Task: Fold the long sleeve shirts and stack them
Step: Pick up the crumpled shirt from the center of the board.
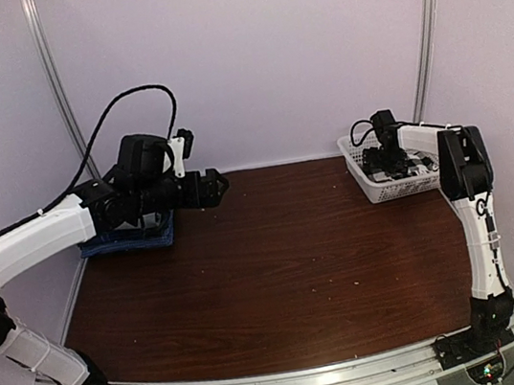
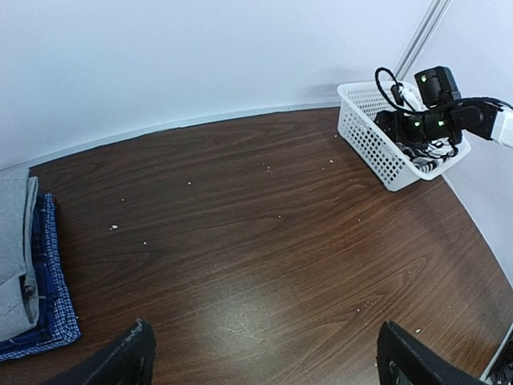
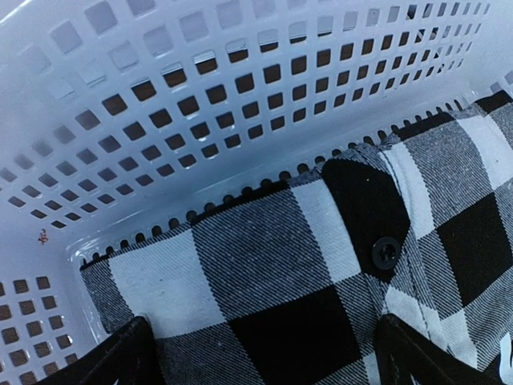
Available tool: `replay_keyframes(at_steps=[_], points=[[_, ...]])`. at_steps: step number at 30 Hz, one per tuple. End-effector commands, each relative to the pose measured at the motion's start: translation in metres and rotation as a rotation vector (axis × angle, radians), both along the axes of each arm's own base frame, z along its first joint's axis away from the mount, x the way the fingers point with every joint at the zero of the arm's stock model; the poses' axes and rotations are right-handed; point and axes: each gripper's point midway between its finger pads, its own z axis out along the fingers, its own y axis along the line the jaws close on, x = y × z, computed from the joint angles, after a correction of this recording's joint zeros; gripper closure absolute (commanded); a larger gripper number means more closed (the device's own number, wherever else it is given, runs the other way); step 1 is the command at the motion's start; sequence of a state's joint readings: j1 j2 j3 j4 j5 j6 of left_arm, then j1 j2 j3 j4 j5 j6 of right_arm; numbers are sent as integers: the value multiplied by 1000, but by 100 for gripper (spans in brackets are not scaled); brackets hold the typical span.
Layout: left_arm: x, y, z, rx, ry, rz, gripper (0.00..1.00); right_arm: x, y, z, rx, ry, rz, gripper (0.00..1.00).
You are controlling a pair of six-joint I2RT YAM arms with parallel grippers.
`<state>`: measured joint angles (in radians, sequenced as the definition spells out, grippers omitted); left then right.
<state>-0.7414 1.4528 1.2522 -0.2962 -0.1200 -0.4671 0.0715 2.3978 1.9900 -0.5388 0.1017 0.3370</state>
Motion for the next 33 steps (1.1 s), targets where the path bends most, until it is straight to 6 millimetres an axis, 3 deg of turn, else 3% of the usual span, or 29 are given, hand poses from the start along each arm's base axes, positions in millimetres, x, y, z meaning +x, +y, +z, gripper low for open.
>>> replay_keyframes(at_steps=[1,4,7,9,12,15,21,25,33], points=[[1,-5,18,-59,-17,-13,2,-23,-15,-29,4,99,-27,7],[1,-7,17,-67,-8,-14,2,-27,-15,-32,26,99,-25,15],[0,-7,18,-78,-4,-13,2,-27,-16,-33,42,96,-20,31],[-1,-6,19,-84,-2,-11,2,-25,-15,-29,49,85,-12,47],[-1,-6,23,-92,-6,-7,2,-18,-15,-13,49,51,-13,81],[0,-4,24,-92,-9,1,2,-11,-17,14,44,-2,-17,100],[1,0,28,-93,-29,23,2,1,-13,97,62,-187,-2,100],[2,-1,32,-101,-44,21,2,-1,-7,156,99,-320,19,100],[5,-4,32,-106,-55,15,2,-34,28,272,166,-564,109,100]])
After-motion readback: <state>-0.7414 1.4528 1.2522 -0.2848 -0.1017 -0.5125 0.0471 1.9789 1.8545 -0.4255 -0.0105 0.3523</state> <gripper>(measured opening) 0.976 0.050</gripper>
